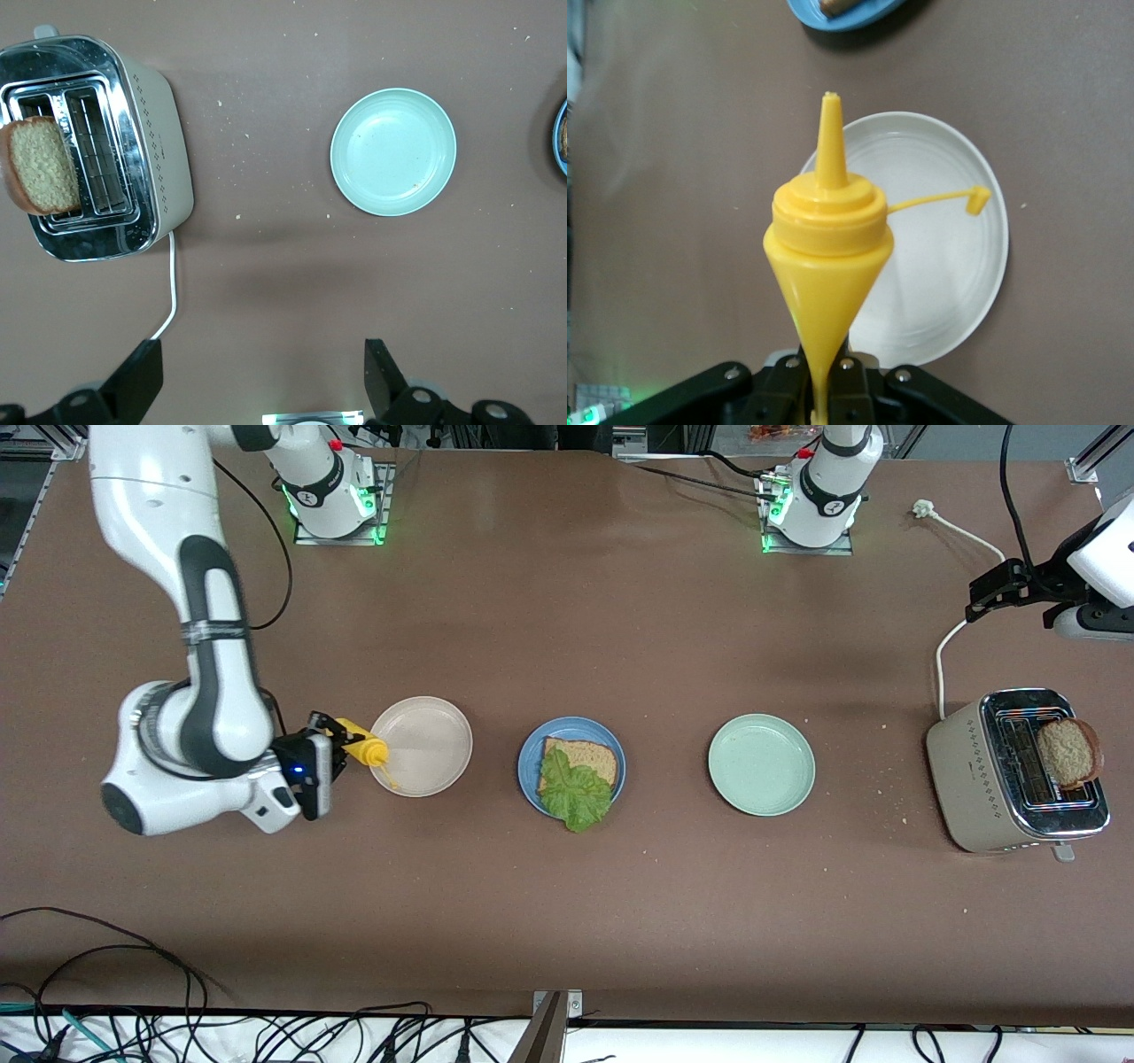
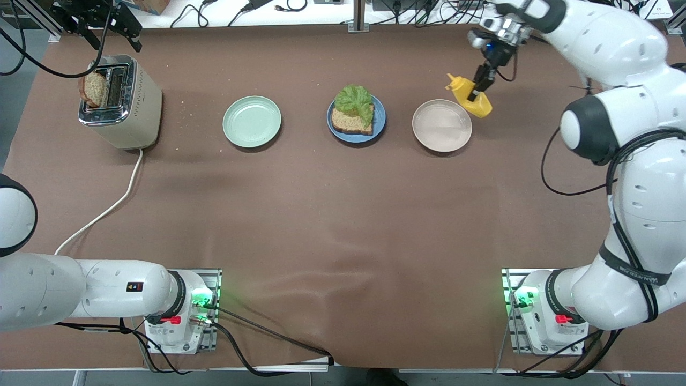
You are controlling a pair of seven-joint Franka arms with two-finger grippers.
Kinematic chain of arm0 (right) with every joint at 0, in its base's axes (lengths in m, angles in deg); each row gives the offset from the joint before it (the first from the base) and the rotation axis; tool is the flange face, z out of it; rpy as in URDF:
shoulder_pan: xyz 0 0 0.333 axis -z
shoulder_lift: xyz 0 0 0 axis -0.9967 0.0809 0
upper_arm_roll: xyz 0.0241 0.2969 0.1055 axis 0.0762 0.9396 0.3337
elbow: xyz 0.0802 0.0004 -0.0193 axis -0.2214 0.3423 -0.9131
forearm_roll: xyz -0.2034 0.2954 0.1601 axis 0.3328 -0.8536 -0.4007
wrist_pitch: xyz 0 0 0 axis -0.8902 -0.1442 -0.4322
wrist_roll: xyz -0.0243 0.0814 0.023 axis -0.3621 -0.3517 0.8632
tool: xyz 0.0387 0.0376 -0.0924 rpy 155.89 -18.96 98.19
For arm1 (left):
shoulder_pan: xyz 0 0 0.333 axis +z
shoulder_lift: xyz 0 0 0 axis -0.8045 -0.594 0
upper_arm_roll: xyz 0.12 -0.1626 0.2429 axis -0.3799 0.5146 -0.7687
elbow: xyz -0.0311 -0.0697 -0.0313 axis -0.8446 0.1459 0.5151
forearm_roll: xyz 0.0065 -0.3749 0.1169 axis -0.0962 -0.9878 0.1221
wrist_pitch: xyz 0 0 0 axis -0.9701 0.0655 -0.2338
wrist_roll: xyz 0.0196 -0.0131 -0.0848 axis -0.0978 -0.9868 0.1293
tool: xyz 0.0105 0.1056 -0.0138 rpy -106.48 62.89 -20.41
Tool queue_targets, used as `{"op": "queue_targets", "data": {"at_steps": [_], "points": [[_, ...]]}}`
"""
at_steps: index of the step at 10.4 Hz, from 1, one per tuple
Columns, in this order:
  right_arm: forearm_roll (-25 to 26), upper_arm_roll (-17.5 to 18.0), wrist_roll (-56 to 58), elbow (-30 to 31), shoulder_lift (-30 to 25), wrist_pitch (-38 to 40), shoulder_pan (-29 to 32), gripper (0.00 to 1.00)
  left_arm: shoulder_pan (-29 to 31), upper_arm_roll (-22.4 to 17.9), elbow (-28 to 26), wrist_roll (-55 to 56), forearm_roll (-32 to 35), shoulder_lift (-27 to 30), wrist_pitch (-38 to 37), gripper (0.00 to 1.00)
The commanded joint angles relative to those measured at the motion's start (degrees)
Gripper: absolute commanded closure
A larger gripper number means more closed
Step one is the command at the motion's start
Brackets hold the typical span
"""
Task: Make sandwich in blue plate with both arms
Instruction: 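Lift the yellow bottle and move it over the blue plate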
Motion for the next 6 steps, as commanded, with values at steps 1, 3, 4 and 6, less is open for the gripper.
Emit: {"op": "queue_targets", "data": {"at_steps": [1,3,4,6], "points": [[11.6,-0.8,-10.9,-4.7,0.4,-3.8,-8.6,0.94,0.2,0.4,1.3,-0.1,2.0,-0.5,-0.4,0.0],[22.5,-0.9,-17.7,-5.9,0.5,-7.3,-15.6,0.94,0.2,0.5,1.4,-0.1,2.0,-0.7,-0.4,0.0],[27.7,-0.9,-21.0,-6.8,0.7,-9.0,-19.0,0.94,0.1,0.5,2.8,0.0,2.0,-1.6,-0.4,0.0],[36.1,-0.5,-26.0,-7.0,1.3,-9.1,-24.4,0.93,0.0,0.6,4.3,0.1,2.0,-2.7,-0.5,0.0]]}}
